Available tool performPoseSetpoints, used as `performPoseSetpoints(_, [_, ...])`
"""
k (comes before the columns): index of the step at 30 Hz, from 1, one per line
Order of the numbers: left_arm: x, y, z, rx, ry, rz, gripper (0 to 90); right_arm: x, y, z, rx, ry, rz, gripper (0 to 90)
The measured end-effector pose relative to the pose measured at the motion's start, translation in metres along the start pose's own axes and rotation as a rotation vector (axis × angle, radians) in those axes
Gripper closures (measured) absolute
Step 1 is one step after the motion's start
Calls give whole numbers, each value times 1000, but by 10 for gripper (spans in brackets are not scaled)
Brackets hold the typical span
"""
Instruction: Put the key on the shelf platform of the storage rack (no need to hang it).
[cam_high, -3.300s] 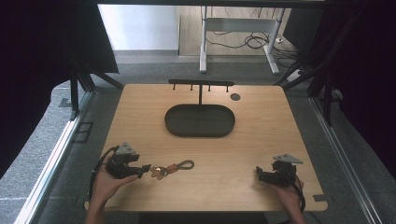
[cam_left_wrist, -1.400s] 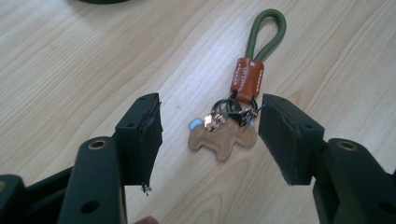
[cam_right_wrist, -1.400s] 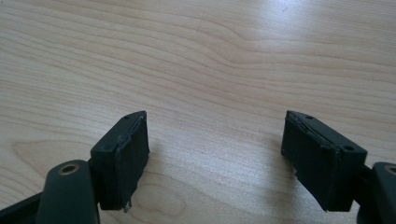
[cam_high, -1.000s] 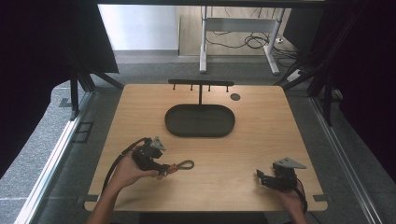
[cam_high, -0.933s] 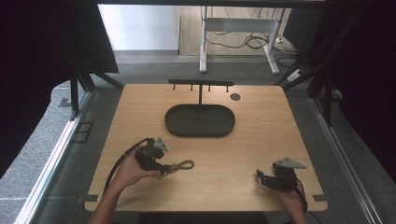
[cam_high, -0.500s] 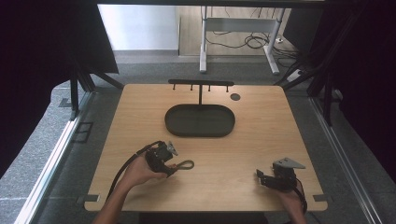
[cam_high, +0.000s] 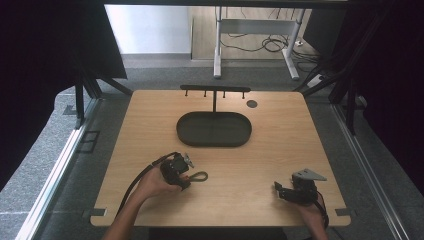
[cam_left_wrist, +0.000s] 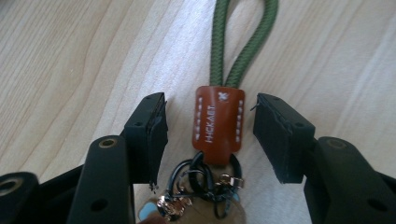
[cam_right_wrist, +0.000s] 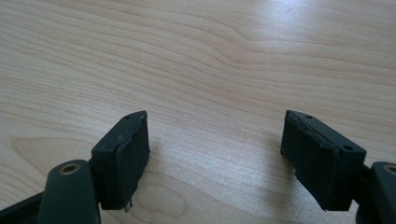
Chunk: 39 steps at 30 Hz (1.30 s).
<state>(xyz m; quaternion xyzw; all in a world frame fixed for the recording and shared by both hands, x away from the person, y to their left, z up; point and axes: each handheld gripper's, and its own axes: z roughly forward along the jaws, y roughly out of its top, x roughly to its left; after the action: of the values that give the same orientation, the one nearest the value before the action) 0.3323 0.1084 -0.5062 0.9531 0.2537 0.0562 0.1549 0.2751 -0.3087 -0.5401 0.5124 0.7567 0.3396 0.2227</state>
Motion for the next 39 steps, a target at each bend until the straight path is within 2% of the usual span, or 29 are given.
performPoseSetpoints(6, [1,1,0,5,-3,-1,488,0,0,0,-1,1,2,243])
performPoseSetpoints(15, [6,2,0,18,-62,-26,582,0,0,0,0,0,0,244])
performPoseSetpoints(26, [6,10,-1,87,-64,-23,654,0,0,0,0,-3,-1,244])
performPoseSetpoints(35, [6,10,-1,84,-65,-20,665,0,0,0,0,-2,-2,245])
performPoseSetpoints(39, [7,7,-7,79,-49,-24,666,0,0,1,0,-3,-1,245])
